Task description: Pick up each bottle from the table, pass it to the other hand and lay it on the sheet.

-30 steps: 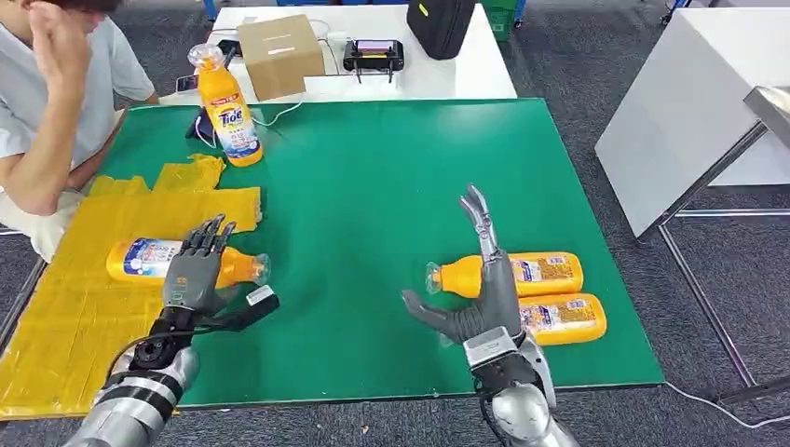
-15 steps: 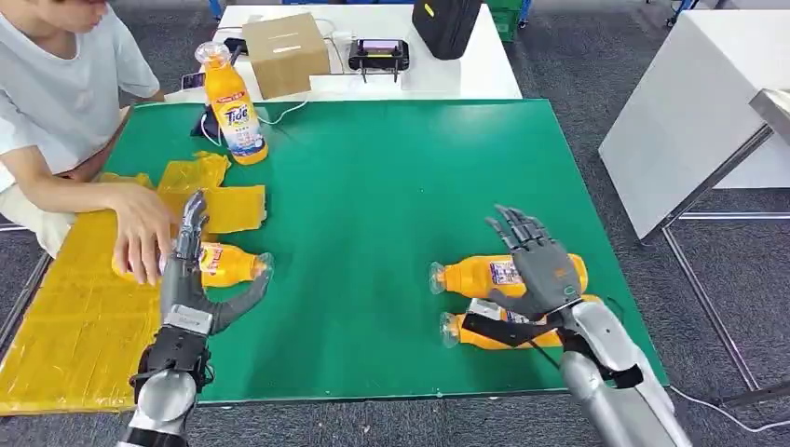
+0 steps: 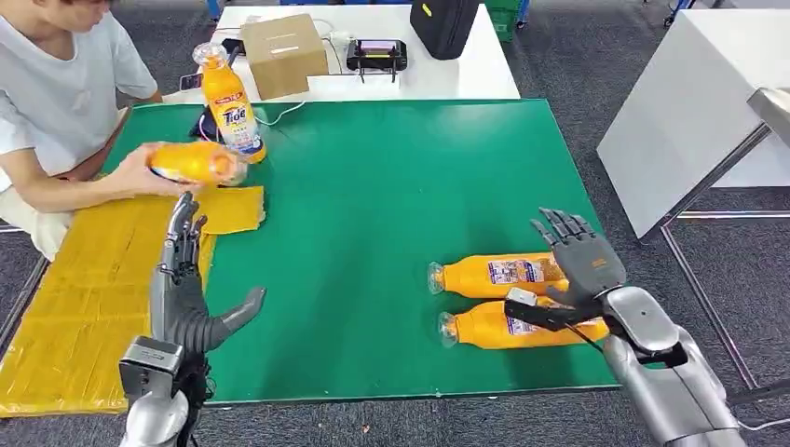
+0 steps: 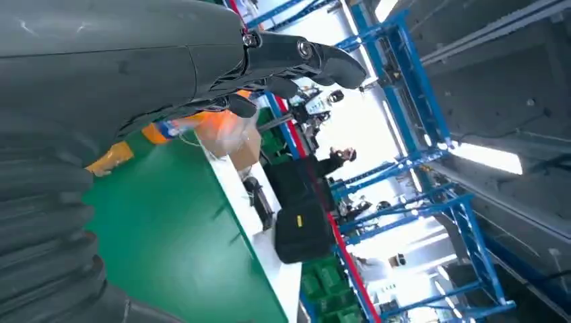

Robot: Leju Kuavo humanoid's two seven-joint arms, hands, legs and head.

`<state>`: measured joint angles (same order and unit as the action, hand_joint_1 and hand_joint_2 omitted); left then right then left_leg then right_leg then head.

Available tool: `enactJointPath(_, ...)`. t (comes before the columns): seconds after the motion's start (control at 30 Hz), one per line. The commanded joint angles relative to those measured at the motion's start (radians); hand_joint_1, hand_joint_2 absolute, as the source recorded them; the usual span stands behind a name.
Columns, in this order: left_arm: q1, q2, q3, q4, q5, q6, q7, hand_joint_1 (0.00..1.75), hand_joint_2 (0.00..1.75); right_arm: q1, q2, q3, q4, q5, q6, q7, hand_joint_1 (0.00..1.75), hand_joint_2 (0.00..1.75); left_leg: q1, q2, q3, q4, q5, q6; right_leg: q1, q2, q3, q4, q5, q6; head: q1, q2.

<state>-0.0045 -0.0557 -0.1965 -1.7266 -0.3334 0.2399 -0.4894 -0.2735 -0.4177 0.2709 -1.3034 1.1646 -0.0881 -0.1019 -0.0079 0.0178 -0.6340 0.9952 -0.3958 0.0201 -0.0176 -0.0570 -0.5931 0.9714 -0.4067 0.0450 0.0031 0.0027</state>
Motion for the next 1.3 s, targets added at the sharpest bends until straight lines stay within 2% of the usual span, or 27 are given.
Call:
enactJointPath(0.03,-0.053,-0.009,-0.033,0.079,0.029,-0.004,-0.006,0.00,1.75,-0.185,0.020,0.103,0.302,-0.021,0.035,-0.049,0.00,1.75,0.002,0.001,0.005,0.000,-0.002,-0.002,0.001,0.006,0.005,-0.002,0.000,-0.002,0.000,0.000)
enactJointPath(0.23,-0.070,-0.017,-0.040,0.109,0.051,-0.002,-0.010,0.00,1.75,-0.245,0.057,0.153,0.415,0.033,-0.013,-0.014,0.00,1.75,0.002,0.002,0.007,0.000,-0.002,-0.002,0.001,0.008,0.007,-0.002,-0.001,-0.002,0.000,0.000)
enactJointPath(0.37,-0.086,-0.019,-0.053,0.125,0.069,-0.005,-0.011,0.00,1.75,-0.283,0.093,0.159,0.509,-0.004,-0.018,-0.050,0.00,1.75,0.002,0.002,0.005,-0.001,0.000,-0.001,0.001,0.005,0.005,-0.002,0.000,-0.001,0.000,0.000)
enactJointPath(0.53,-0.092,-0.020,-0.057,0.132,0.075,-0.006,-0.012,0.00,1.75,-0.294,0.101,0.163,0.533,-0.014,-0.017,-0.063,0.00,1.75,0.002,0.002,0.006,0.000,0.000,-0.001,0.001,0.006,0.005,-0.002,0.000,-0.002,0.000,0.000)
enactJointPath(0.77,-0.119,-0.022,-0.080,0.177,0.099,-0.008,-0.016,0.00,1.75,-0.344,0.124,0.198,0.660,-0.072,0.036,-0.120,0.00,1.75,0.001,0.000,0.004,0.000,0.001,0.000,0.001,0.004,0.004,-0.001,0.000,-0.001,0.000,0.000)
enactJointPath(0.93,-0.127,-0.023,-0.084,0.192,0.104,-0.007,-0.018,0.00,1.75,-0.353,0.121,0.208,0.688,-0.095,0.057,-0.134,0.00,1.75,0.001,0.001,0.004,0.000,0.001,0.000,0.000,0.004,0.004,-0.001,0.000,0.000,0.000,0.000)
enactJointPath(1.07,-0.125,-0.028,-0.082,0.197,0.107,-0.003,-0.016,0.00,1.75,-0.383,0.142,0.245,0.751,-0.023,0.023,0.033,0.00,1.75,0.002,0.001,0.006,0.000,-0.001,0.000,0.001,0.007,0.006,-0.001,0.000,-0.001,0.000,0.000)
enactJointPath(1.3,-0.137,-0.036,-0.087,0.218,0.107,-0.004,-0.006,0.00,1.75,-0.407,0.157,0.230,0.838,-0.026,0.081,0.098,0.00,1.75,0.001,0.000,0.005,0.000,0.000,0.000,0.001,0.005,0.006,-0.001,0.000,-0.001,0.000,0.000)
